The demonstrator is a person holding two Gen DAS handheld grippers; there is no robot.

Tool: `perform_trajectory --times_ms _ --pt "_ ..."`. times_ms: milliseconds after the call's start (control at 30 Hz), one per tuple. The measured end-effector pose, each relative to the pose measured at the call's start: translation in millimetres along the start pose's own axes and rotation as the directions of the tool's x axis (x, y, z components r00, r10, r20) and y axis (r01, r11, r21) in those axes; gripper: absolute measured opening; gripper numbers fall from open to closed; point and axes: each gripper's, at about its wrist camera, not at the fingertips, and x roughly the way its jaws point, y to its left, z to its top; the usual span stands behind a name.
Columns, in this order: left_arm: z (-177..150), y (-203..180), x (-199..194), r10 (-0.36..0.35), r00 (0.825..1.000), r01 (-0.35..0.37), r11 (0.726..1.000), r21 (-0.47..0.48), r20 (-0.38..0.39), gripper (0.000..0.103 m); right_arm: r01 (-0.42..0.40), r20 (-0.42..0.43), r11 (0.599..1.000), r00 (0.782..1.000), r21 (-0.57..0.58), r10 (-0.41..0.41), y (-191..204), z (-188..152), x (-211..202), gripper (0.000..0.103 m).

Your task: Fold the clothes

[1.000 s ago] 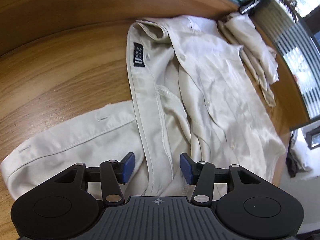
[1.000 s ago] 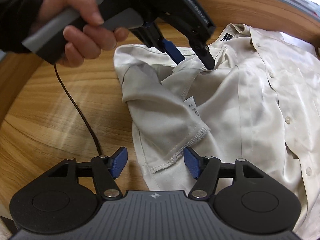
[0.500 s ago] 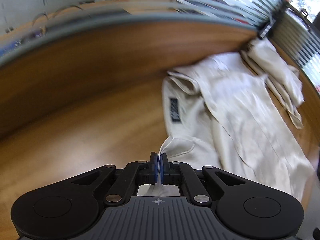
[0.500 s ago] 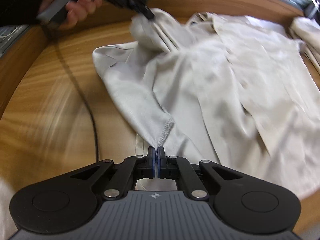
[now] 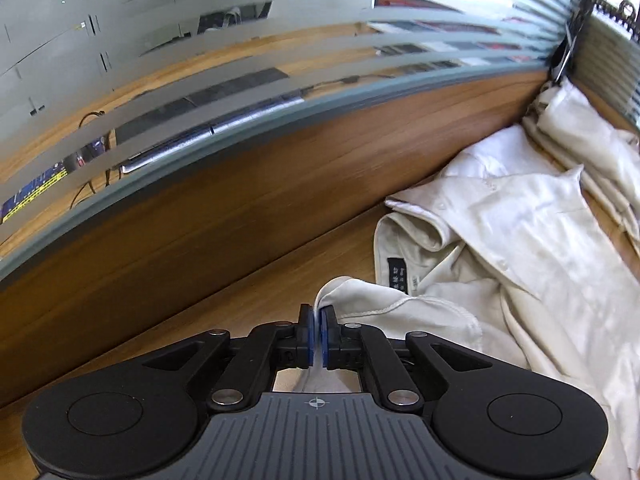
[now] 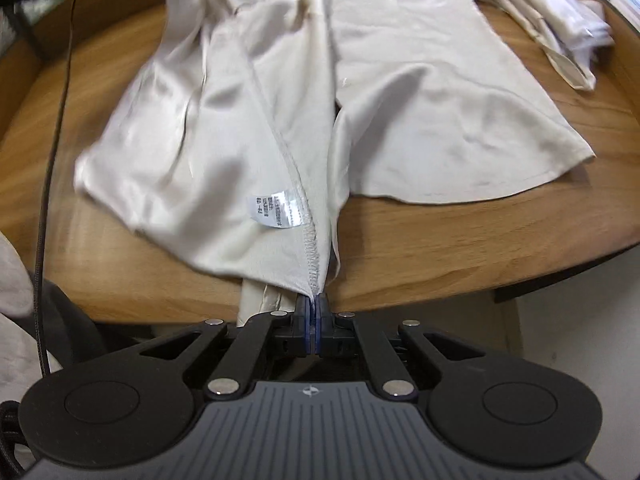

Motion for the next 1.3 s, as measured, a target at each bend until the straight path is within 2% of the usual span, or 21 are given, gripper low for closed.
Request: perform_trajectory --times_ms 33,67,100,133,267,300,400,500,633,867,933,1067,1233,1300 --pt "0 1 1 -0.004 1.000 0.004 1.000 0.001 -0.006 0.015 -0.010 0.033 1.000 0.999 0.014 0.010 0 3 -5 0.007" --pt "-1 2 0 -0.005 1.000 0.005 1.000 -0.002 -0.008 0.023 -0.016 0.063 1.000 0.998 0.022 0.015 1 6 -10 0.020" --pt "-2 3 -1 -0.006 1.000 0.006 1.000 -0.004 -0.010 0.040 -0.015 0.090 1.000 0.996 0.017 0.014 3 10 -15 0.029" --pt "-3 5 -2 -0.008 1.000 0.008 1.000 -0.006 -0.012 0.047 -0.019 0.115 1.000 0.993 0.001 0.019 7 15 -18 0.029" --pt "-12 11 -15 -0.017 1.000 0.017 1.000 0.008 -0.012 0.047 -0.030 0.183 0.996 0.982 -0.080 0.045 32 41 -19 0.036" --pt "-15 13 -19 -0.020 1.000 0.020 1.000 0.008 -0.014 0.048 -0.045 0.194 0.994 0.979 -0.102 0.064 39 45 -18 0.040" --pt "-27 19 -36 -0.045 0.999 0.045 0.999 0.000 -0.014 0.053 -0.100 0.199 0.982 0.971 -0.161 0.131 59 60 -6 0.042" --pt "-42 23 -57 -0.028 1.000 0.028 1.000 0.002 -0.013 0.053 -0.146 0.171 0.960 0.967 -0.237 0.189 83 73 15 0.042" --pt "-63 34 -94 0.036 0.999 -0.035 0.999 -0.029 0.012 0.053 -0.172 0.137 0.932 0.965 -0.319 0.225 115 83 40 0.042" --pt "-108 54 -152 0.161 0.987 -0.156 0.974 -0.162 0.016 0.054 -0.280 0.044 0.864 0.944 -0.419 0.327 151 92 69 0.042" --pt "-123 57 -167 0.185 0.983 -0.180 0.961 -0.209 0.005 0.054 -0.325 0.006 0.837 0.931 -0.440 0.365 161 94 74 0.046" --pt "-154 58 -193 0.203 0.979 -0.196 0.948 -0.249 0.003 0.054 -0.381 -0.079 0.772 0.914 -0.509 0.398 186 94 88 0.059" --pt "-185 55 -211 0.232 0.973 -0.224 0.932 -0.283 -0.007 0.055 -0.359 -0.124 0.728 0.926 -0.584 0.357 208 95 103 0.057" --pt "-194 56 -216 0.244 0.970 -0.236 0.925 -0.298 -0.010 0.055 -0.318 -0.105 0.720 0.940 -0.617 0.326 211 94 105 0.038"
